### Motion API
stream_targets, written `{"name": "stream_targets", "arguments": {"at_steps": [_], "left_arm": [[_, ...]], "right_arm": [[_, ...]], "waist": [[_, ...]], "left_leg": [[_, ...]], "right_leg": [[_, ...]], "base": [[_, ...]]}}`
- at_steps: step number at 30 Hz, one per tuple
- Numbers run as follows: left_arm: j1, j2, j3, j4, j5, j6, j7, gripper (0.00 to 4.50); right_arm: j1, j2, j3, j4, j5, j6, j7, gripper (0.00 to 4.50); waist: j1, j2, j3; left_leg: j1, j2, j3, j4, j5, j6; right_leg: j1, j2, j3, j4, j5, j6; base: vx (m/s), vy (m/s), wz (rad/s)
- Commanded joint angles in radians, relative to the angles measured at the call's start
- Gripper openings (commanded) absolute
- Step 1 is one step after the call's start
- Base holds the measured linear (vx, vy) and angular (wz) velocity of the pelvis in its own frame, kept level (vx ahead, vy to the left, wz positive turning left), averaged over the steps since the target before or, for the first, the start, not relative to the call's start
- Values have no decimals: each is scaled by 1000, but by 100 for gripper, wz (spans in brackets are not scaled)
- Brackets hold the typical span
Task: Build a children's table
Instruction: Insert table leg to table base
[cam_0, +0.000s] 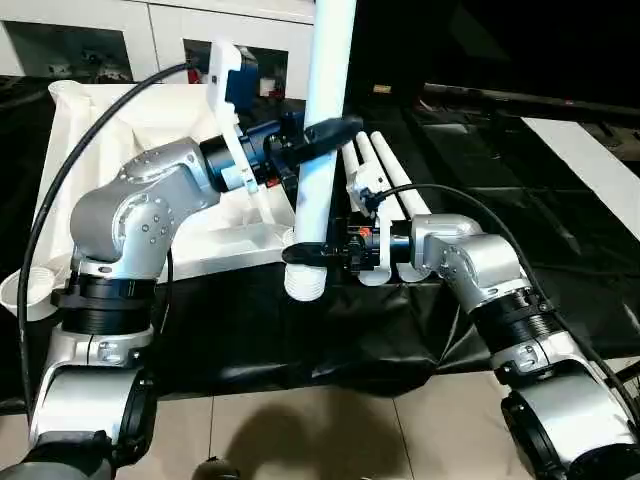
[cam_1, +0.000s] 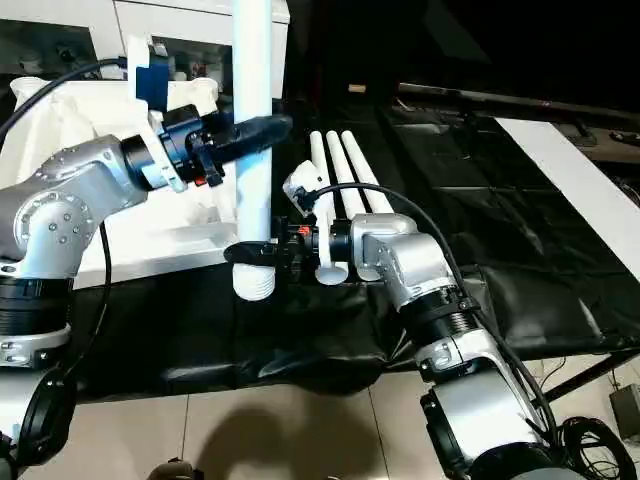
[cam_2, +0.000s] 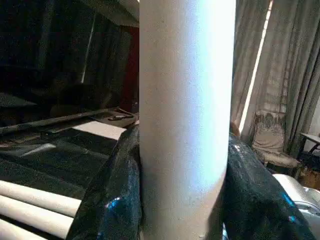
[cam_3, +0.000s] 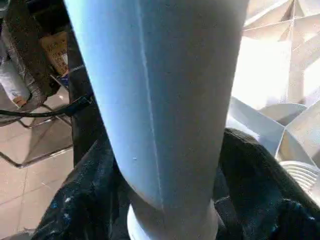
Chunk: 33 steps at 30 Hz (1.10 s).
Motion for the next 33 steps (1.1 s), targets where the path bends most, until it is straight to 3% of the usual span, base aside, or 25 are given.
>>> {"name": "stream_targets", "arguments": {"at_steps": [1,7,28,29,33], "left_arm": [[-17,-6,-14,-21,-3,2,-5,173],[-26,-9,-8,-13,-7,-1,-5,173],[-33,-4,-5,-17,-12,2,-16,173],[-34,-5,-4,-17,-12,2,-15,173],[-35,-2,-5,-14,-11,2,-17,173]], "right_arm": [[-17,-9,-10,5,7,7,4,251],[-13,-3,-11,8,7,7,10,196],[-16,16,-31,34,5,10,-5,191],[-17,17,-32,34,8,15,-3,247],[-20,19,-27,42,-11,-10,-24,278]], "waist": [[-2,23,-78],[-1,24,-79],[-1,27,-79],[-1,26,-79],[0,27,-80]], "left_leg": [[13,14,0,-60,-58,-14],[14,14,-1,-60,-59,-15],[15,14,-1,-60,-64,-20],[15,14,-1,-60,-63,-20],[14,14,-1,-60,-59,-21]], "right_leg": [[65,-85,53,-57,44,-184],[66,-86,53,-56,47,-186],[66,-86,53,-56,48,-188],[65,-86,53,-56,50,-188],[66,-86,52,-55,57,-192]], "base": [[0,0,0],[0,0,0],[0,0,0],[0,0,0],[0,0,0]]}}
